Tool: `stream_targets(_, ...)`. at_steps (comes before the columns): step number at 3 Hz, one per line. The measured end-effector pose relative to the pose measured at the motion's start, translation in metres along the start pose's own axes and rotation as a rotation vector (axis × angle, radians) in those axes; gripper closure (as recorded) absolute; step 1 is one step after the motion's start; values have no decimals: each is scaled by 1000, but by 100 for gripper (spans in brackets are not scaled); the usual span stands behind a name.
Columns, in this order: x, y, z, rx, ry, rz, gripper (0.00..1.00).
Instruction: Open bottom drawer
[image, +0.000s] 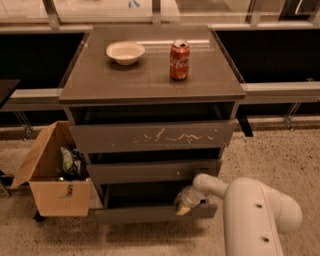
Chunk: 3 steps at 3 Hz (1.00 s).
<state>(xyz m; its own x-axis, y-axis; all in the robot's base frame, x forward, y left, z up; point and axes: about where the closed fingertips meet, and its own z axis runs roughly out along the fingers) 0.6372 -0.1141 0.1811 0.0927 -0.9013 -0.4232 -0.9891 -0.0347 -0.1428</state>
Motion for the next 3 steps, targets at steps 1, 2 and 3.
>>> stream_targets(1, 0, 3, -1, 0, 0, 0, 100)
stream_targets(2, 0, 3, 0, 0, 0, 0, 86)
stream_targets(3, 0, 3, 0, 0, 0, 0, 61)
